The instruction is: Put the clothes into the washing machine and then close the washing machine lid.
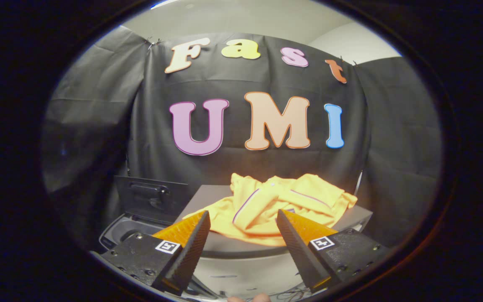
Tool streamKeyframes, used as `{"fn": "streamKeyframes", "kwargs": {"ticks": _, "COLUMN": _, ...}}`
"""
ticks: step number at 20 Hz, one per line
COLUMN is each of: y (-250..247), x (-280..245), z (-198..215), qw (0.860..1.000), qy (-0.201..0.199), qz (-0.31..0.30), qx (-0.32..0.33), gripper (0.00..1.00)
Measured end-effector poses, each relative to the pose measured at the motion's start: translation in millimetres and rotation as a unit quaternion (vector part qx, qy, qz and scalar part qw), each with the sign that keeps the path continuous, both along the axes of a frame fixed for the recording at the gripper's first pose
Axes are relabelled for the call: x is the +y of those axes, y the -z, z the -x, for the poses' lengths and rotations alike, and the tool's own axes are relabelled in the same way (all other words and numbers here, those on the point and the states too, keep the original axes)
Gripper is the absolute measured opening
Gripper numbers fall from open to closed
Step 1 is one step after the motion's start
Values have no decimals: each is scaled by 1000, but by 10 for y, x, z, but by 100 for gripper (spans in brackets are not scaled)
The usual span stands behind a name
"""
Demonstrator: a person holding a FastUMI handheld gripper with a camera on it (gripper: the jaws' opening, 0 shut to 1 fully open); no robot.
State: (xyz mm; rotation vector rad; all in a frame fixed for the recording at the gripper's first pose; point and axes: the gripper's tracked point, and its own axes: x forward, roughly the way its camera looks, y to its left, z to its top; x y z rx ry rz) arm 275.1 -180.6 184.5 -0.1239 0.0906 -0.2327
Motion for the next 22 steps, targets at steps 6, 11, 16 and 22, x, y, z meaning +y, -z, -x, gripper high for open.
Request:
{"fn": "streamKeyframes", "kwargs": {"ticks": 6, "y": 150, "x": -305, "z": -601, "qw": 997, "qy": 14, "qz": -44, "qx": 67, "gripper": 98}}
{"fn": "streamKeyframes", "kwargs": {"ticks": 11, "y": 623, "x": -527, "z": -901, "qw": 978, "qy": 52, "qz": -142, "qx": 145, "gripper": 96}}
{"fn": "streamKeyframes", "kwargs": {"ticks": 16, "y": 611, "x": -653, "z": -995, "qw": 985, "qy": 81, "qz": -69, "qx": 138, "gripper": 38}}
{"fn": "streamKeyframes", "kwargs": {"ticks": 22, "y": 366, "x": -364, "z": -1057, "qw": 990, "qy": 52, "qz": -66, "qx": 109, "gripper": 7}}
